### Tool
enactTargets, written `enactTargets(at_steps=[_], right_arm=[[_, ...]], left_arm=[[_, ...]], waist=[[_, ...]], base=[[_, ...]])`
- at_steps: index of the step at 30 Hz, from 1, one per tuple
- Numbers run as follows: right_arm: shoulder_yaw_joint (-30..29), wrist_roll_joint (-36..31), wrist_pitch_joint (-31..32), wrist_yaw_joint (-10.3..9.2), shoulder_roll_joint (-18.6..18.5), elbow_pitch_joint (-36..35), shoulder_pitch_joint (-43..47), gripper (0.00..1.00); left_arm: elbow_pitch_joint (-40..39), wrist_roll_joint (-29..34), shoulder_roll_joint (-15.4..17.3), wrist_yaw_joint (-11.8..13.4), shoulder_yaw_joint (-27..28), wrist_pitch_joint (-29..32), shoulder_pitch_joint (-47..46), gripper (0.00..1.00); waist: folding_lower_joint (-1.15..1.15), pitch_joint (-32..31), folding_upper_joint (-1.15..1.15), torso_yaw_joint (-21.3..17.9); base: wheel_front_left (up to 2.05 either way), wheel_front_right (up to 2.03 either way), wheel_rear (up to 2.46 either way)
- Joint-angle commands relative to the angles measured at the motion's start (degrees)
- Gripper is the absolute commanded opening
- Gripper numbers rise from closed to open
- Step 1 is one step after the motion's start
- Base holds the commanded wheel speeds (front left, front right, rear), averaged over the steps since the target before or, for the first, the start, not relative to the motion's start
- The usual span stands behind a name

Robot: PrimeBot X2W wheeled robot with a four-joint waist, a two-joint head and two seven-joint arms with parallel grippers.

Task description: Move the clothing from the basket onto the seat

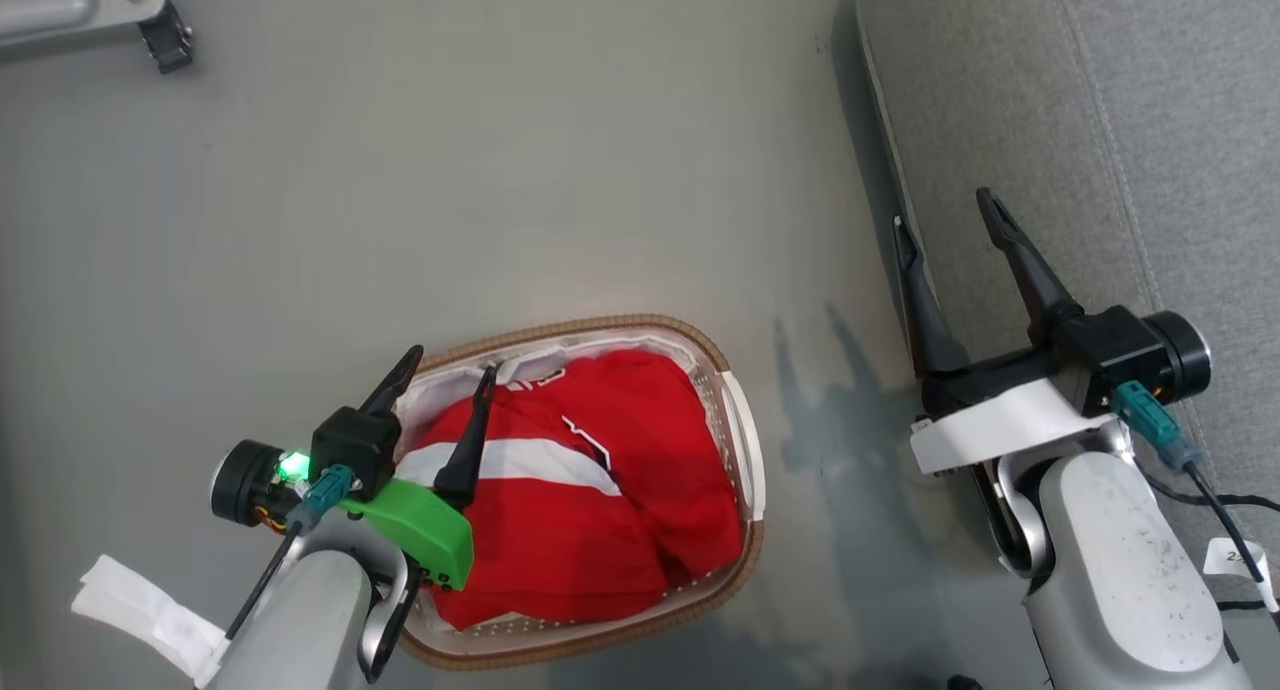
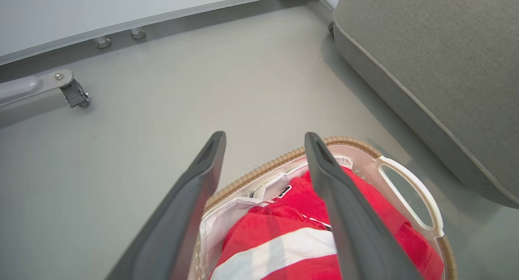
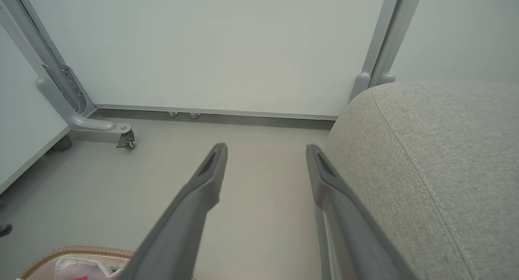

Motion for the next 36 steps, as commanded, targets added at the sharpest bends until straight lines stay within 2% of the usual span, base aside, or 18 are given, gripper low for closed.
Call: enactTargets(at_steps=[1, 14, 19, 25, 36], right_arm=[[-0.1, 0.0, -0.3, -0.04, -0.2, -0.6, -1.3, 1.00], [1.1, -0.2, -0.3, -0.04, -0.2, -3.0, -2.7, 1.00], [1.6, 0.4, -0.3, -0.04, -0.2, -3.7, -3.0, 1.00], [1.8, 1.3, -0.3, -0.04, -0.2, -4.2, -2.8, 1.00], [2.6, 2.6, -0.3, -0.04, -0.2, -5.4, -3.3, 1.00]], left_arm=[[0.6, -0.9, 0.8, -0.1, -1.0, -0.2, -1.8, 1.00], [6.8, -3.2, 3.1, -0.2, -8.6, -0.2, -8.6, 1.00], [11.6, -3.5, 4.4, -0.2, -13.0, -0.2, -10.6, 1.00], [16.9, -2.0, 5.9, -0.2, -19.3, -0.2, -13.8, 1.00], [24.9, 0.0, 7.3, -0.2, -27.0, -0.2, -19.2, 1.00]], waist=[[-0.01, 3.9, 0.00, -1.5], [-0.01, 12.4, 0.00, -3.2], [-0.01, 14.9, 0.00, -4.1], [-0.01, 17.0, 0.00, -4.7], [-0.01, 20.0, 0.00, -6.2]], base=[[0.00, 0.00, 0.00], [0.00, 0.00, 0.00], [0.00, 0.00, 0.00], [0.00, 0.00, 0.00], [0.00, 0.00, 0.00]])
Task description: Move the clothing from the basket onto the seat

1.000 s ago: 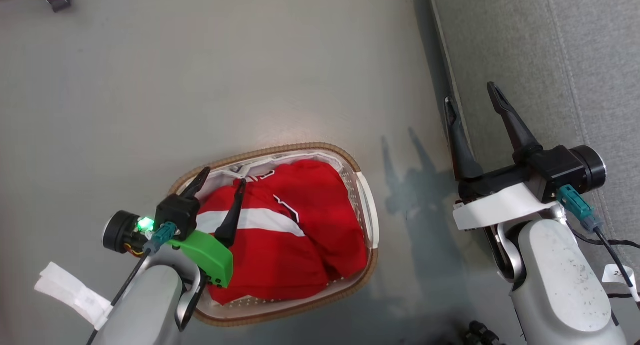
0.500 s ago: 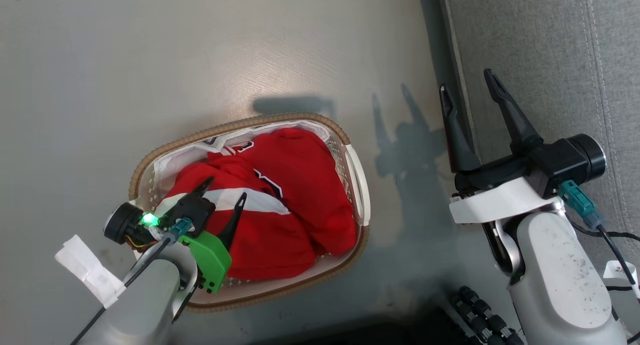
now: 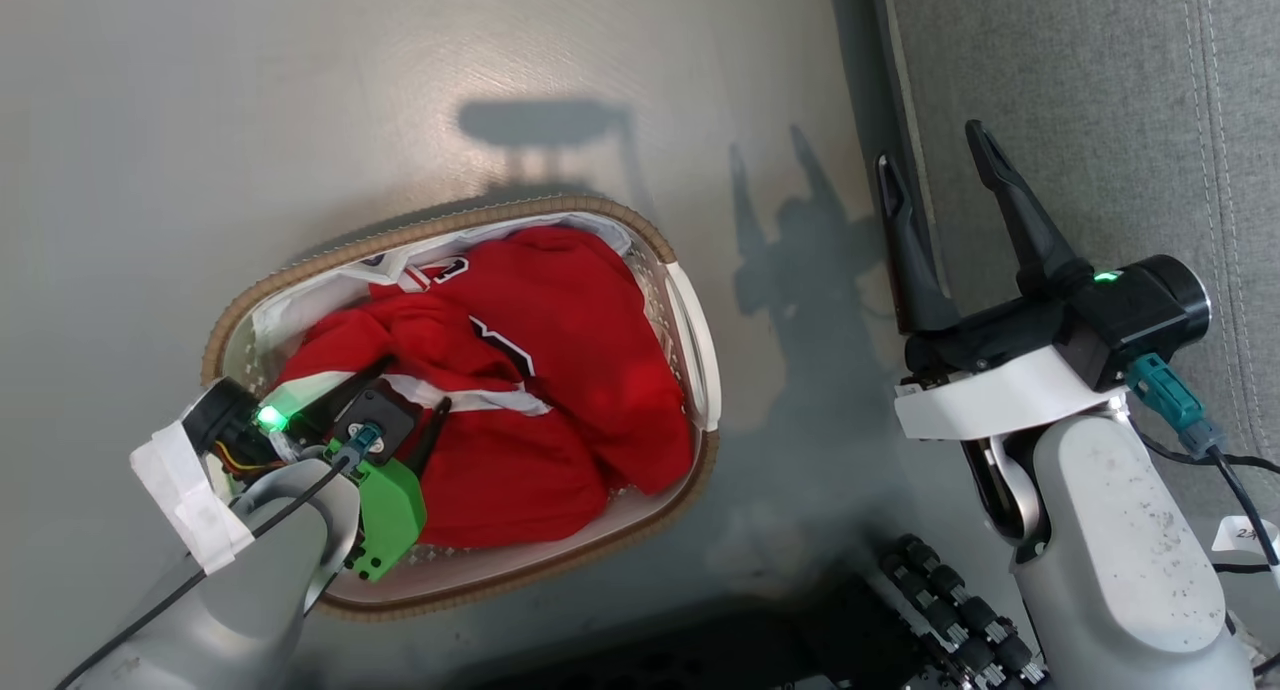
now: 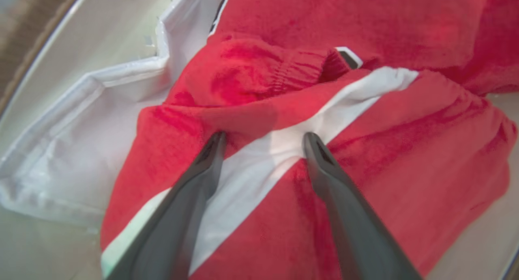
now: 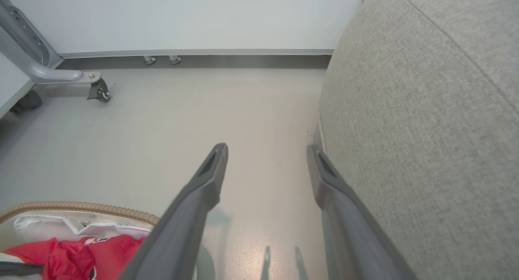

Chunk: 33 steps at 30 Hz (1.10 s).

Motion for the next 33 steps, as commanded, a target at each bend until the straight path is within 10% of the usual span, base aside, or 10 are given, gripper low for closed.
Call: enactTargets(at_steps=[1, 19, 22, 33], right_arm=[[0.2, 0.5, -0.3, -0.04, -0.2, -0.3, -0.3, 1.00], [1.2, 2.3, -0.3, -0.04, -0.2, -1.5, -1.2, 1.00], [1.3, 2.5, -0.3, -0.04, -0.2, -1.2, -1.3, 1.00], [1.4, 2.5, -0.3, -0.04, -0.2, 1.1, -1.6, 1.00]], left_arm=[[1.2, 0.2, 0.6, -0.2, -0.9, -0.2, -1.3, 1.00], [12.9, -6.3, -0.5, -0.2, -14.4, -0.1, -9.7, 1.00], [13.2, -7.7, -0.9, -0.2, -15.7, -0.1, -10.3, 0.00], [9.4, -12.1, -1.5, -0.1, -17.5, -0.1, -8.1, 0.00]], waist=[[0.00, 1.0, 0.00, -0.7], [0.00, 5.3, 0.00, -1.9], [0.00, 5.2, 0.00, -1.8], [0.00, -0.6, 0.00, -0.8]], base=[[0.00, 0.00, 0.00], [0.00, 0.00, 0.00], [0.00, 0.00, 0.00], [0.00, 0.00, 0.00]])
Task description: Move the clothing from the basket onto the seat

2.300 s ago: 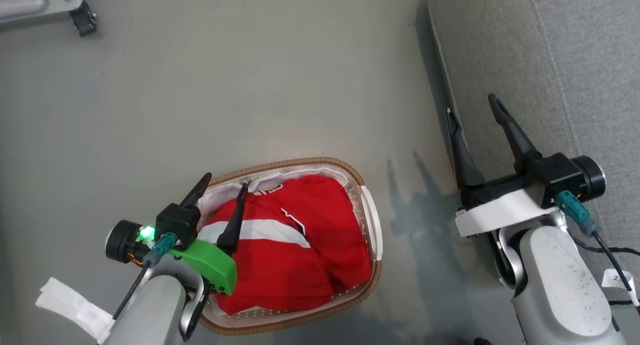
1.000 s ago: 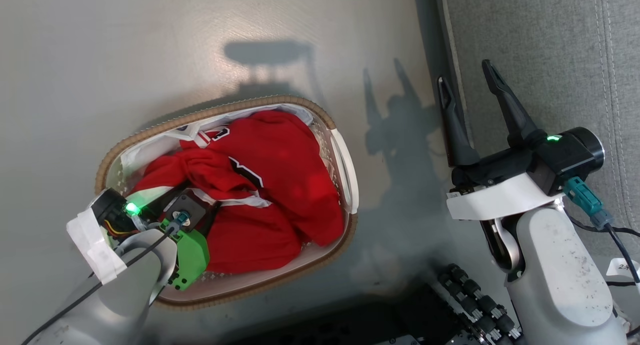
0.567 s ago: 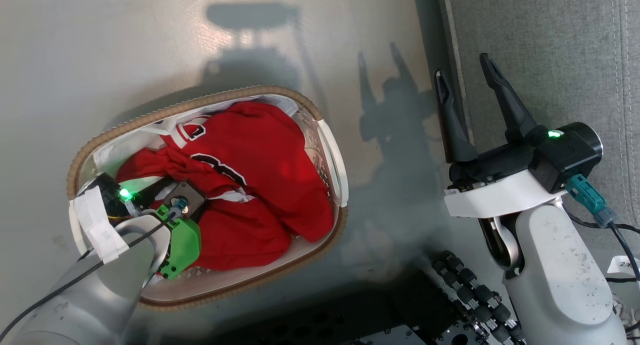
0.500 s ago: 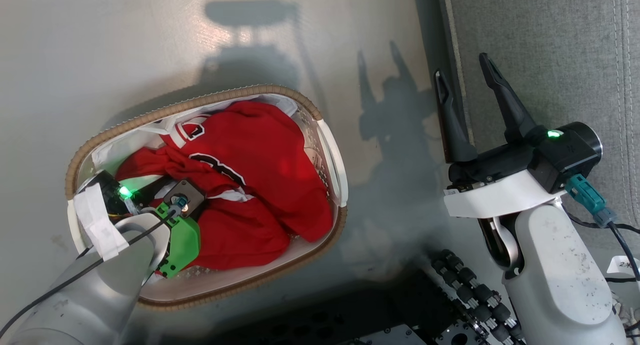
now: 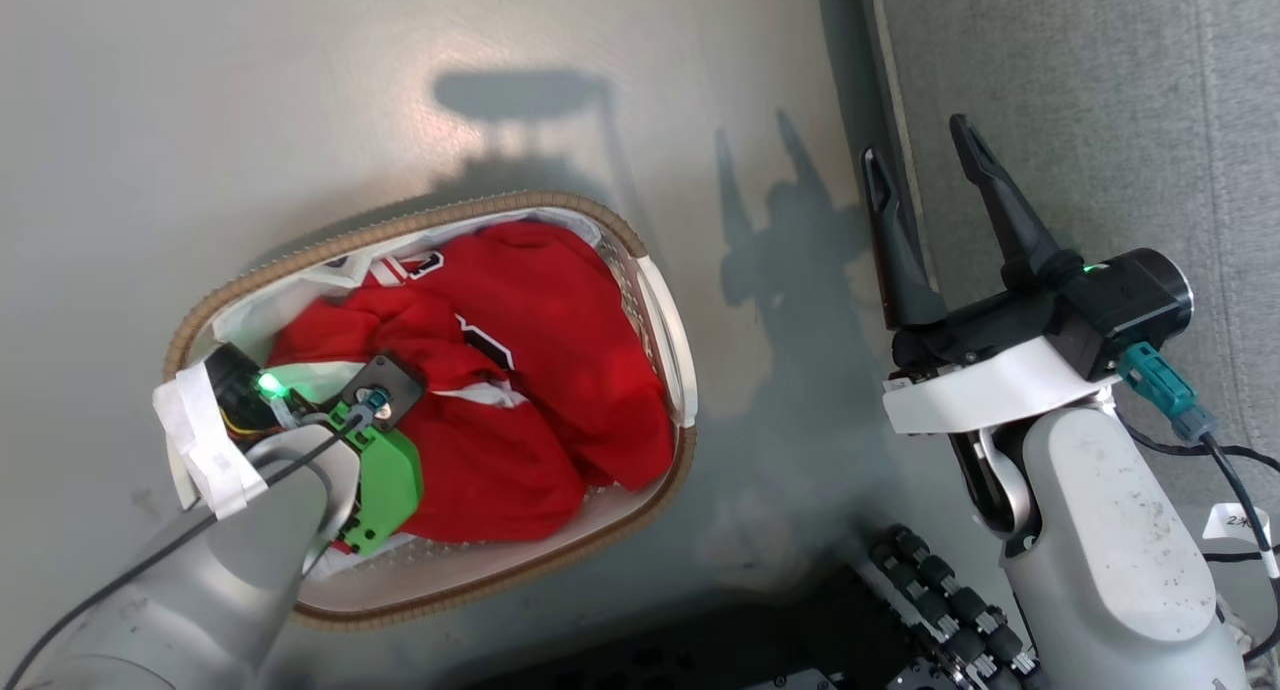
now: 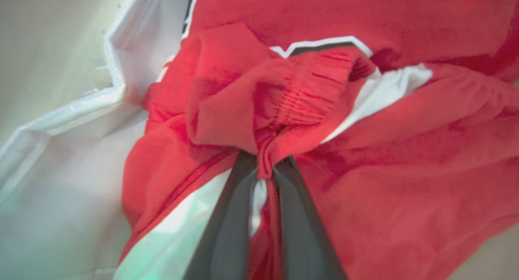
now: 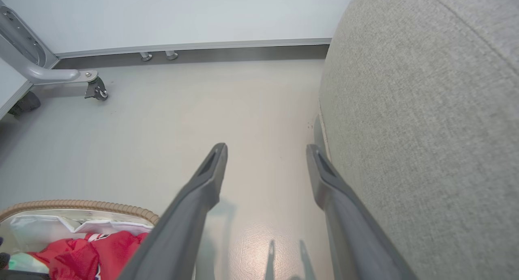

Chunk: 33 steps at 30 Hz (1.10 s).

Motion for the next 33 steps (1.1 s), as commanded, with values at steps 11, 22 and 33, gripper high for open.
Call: enactTargets(at_steps=[11, 22, 33], right_arm=[[0.2, 0.5, -0.3, -0.04, -0.2, 4.8, 1.9, 1.00], [0.0, 0.6, -0.3, -0.04, -0.2, 9.2, 5.2, 1.00], [-0.6, 1.2, -0.3, -0.04, -0.2, 11.8, 9.6, 1.00]], left_arm=[[-7.9, -2.9, -0.3, -0.1, 1.3, 0.0, 7.0, 0.00], [-18.9, -5.0, 0.0, -0.1, 8.6, 0.0, 15.6, 0.00], [-29.1, -2.9, -2.6, -0.1, 19.1, 0.0, 23.2, 0.00]], waist=[[0.00, -15.0, 0.00, 3.6], [0.00, -26.3, 0.00, 7.7], [0.00, -35.9, 0.00, 10.6]], base=[[0.00, 0.00, 0.00], [0.00, 0.00, 0.00], [0.00, 0.00, 0.00]])
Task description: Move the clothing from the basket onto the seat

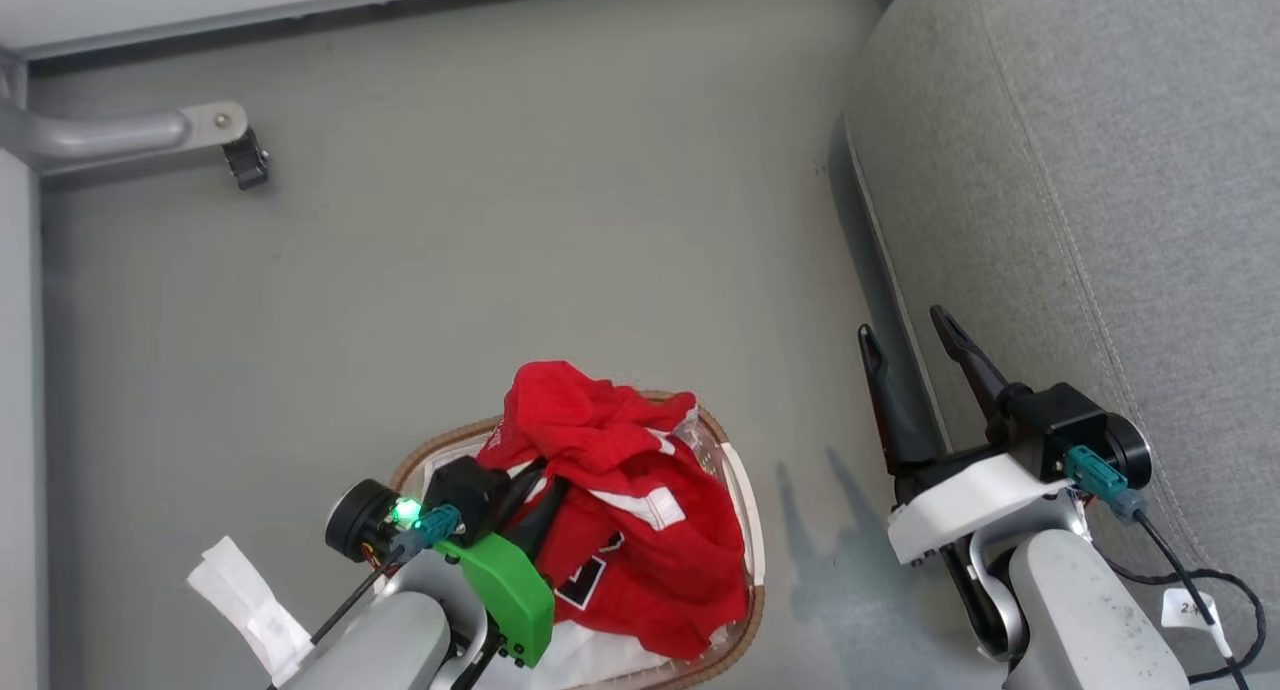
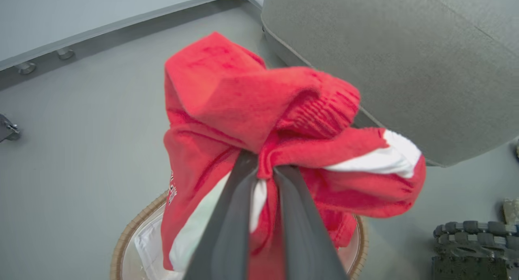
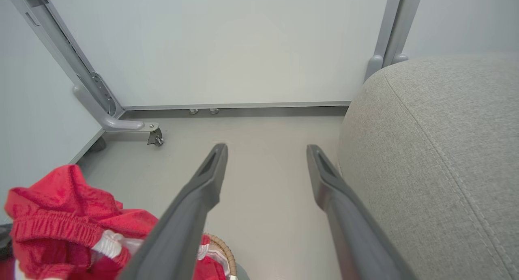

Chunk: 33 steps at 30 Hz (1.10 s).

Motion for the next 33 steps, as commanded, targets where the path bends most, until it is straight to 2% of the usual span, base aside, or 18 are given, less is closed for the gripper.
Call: enactTargets(at_steps=[1, 12, 23, 27, 33], right_arm=[[-0.1, 0.5, -0.3, -0.04, -0.3, 0.3, 1.3, 1.00], [0.5, 1.0, -0.3, -0.04, -0.3, 1.7, 5.1, 1.00], [1.7, 2.3, -0.3, -0.04, -0.2, 1.8, 8.1, 1.00], [5.6, 4.7, -0.3, -0.04, -0.2, -3.1, 7.9, 1.00], [16.1, 8.5, -0.2, -0.04, -0.3, -10.7, 5.2, 1.00]], left_arm=[[-1.6, 0.8, -0.5, -0.1, 1.9, 0.0, 1.6, 0.00], [-15.0, 3.1, -4.0, -0.1, 14.8, 0.0, 6.6, 0.00], [-21.5, 4.6, -7.0, -0.1, 19.5, 0.0, 9.2, 0.00], [-22.0, 4.5, -7.3, -0.1, 19.5, 0.0, 9.8, 0.00], [-21.6, 3.5, -7.6, -0.1, 18.9, 0.0, 10.1, 0.00]], waist=[[0.00, -5.6, 0.00, 2.8], [0.00, -12.8, 0.00, 3.7], [0.00, -17.6, 0.00, 2.7], [0.00, -18.1, 0.00, 2.6], [0.00, -17.8, 0.00, 3.1]], base=[[0.00, 0.00, 0.00], [0.00, 0.00, 0.00], [0.00, 0.00, 0.00], [0.00, 0.00, 0.00], [0.00, 0.00, 0.00]])
